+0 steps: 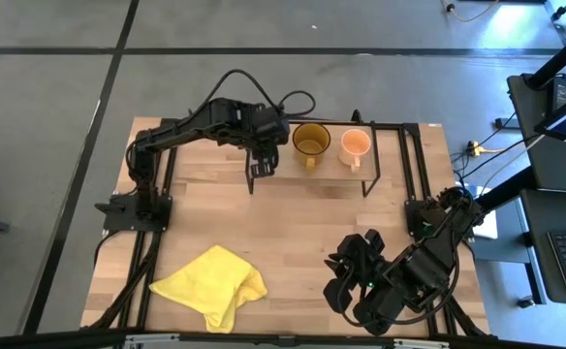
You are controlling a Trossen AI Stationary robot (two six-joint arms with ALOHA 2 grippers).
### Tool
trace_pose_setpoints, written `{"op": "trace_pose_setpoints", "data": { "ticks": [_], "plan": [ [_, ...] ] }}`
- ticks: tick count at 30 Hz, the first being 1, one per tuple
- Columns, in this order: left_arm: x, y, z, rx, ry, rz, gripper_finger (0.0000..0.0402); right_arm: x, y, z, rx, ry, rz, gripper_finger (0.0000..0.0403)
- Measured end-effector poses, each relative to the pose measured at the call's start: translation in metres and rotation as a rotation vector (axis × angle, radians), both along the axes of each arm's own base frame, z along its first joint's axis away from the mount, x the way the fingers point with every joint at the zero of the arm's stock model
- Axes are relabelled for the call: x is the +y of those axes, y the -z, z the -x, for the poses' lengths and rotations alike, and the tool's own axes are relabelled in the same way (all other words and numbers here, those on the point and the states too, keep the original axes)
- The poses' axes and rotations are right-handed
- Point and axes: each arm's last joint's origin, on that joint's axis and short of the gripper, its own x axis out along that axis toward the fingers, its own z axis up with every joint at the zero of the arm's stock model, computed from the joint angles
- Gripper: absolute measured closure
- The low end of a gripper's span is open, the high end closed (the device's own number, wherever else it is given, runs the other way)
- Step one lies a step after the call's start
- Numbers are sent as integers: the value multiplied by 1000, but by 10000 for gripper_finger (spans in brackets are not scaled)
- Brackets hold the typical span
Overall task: Stack small to large cups/mugs on shelf
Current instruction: Put the blue glass on the shelf, then return to Home Position
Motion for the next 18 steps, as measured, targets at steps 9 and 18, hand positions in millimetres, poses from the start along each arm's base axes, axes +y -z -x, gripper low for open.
{"op": "trace_pose_setpoints", "data": {
  "ticks": [9, 18],
  "plan": [
    [-8, -6, 5, -18, 37, 10, 323, 0, 0, 0, 1, 1, 3, 328],
    [-22, -35, 32, -126, 29, -13, 323, -1, -1, 0, -13, 9, 16, 328]
  ]
}}
